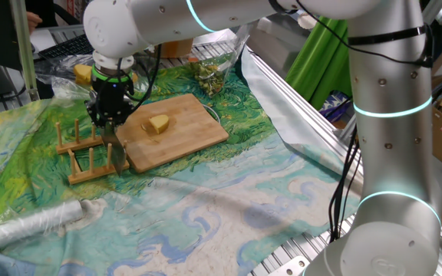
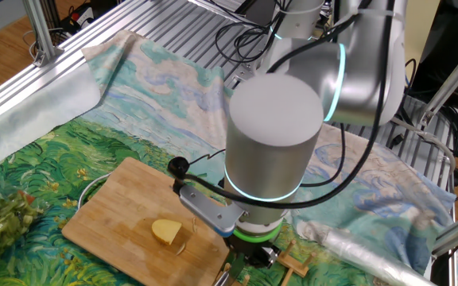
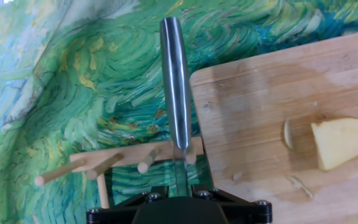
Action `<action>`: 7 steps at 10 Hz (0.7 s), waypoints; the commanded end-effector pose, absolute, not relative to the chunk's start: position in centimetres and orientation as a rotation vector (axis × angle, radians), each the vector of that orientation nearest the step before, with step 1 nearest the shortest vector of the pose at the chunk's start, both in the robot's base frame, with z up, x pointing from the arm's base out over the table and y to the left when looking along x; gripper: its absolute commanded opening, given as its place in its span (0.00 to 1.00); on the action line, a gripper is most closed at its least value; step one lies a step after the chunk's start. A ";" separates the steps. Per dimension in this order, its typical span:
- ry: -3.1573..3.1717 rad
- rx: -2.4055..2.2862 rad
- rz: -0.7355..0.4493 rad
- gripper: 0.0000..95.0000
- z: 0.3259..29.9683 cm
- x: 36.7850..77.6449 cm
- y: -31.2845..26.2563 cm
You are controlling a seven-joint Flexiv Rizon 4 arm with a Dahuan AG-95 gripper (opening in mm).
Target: Chop the potatoes
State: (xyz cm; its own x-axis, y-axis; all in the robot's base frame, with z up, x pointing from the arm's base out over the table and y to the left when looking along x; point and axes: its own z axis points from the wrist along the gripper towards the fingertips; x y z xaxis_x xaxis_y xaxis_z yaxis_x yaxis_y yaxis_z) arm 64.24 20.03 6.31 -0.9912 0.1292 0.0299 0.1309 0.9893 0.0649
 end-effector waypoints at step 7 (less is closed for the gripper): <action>-3.123 -0.193 -0.126 0.20 4.1 64.2 19.8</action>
